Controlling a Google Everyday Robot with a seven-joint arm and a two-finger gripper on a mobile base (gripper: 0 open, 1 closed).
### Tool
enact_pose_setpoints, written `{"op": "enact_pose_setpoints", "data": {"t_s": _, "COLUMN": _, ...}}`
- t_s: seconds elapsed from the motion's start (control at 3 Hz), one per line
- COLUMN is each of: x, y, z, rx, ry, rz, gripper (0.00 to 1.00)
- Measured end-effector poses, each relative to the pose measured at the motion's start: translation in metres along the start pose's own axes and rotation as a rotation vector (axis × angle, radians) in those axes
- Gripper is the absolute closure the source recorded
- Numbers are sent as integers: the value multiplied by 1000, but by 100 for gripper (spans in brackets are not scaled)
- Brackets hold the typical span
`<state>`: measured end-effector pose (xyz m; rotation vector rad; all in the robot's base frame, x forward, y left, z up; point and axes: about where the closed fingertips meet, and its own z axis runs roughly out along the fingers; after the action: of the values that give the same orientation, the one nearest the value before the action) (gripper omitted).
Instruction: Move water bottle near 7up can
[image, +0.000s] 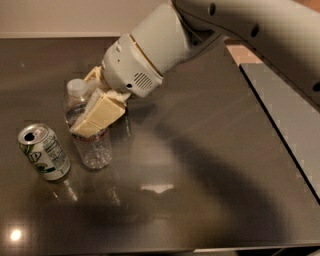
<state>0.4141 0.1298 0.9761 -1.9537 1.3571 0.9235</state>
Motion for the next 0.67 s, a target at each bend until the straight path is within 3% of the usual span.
{"op": "enact_pose_setpoints", "data": {"t_s": 0.33, "x": -9, "y": 4, "z": 27, "rx": -42, "ry": 3, "rz": -16, "gripper": 100}}
{"op": "enact_pose_setpoints", "data": {"t_s": 0.67, "x": -8, "y": 1, "z": 43, "rx": -71, "ry": 3, "rz": -20, "gripper": 82}}
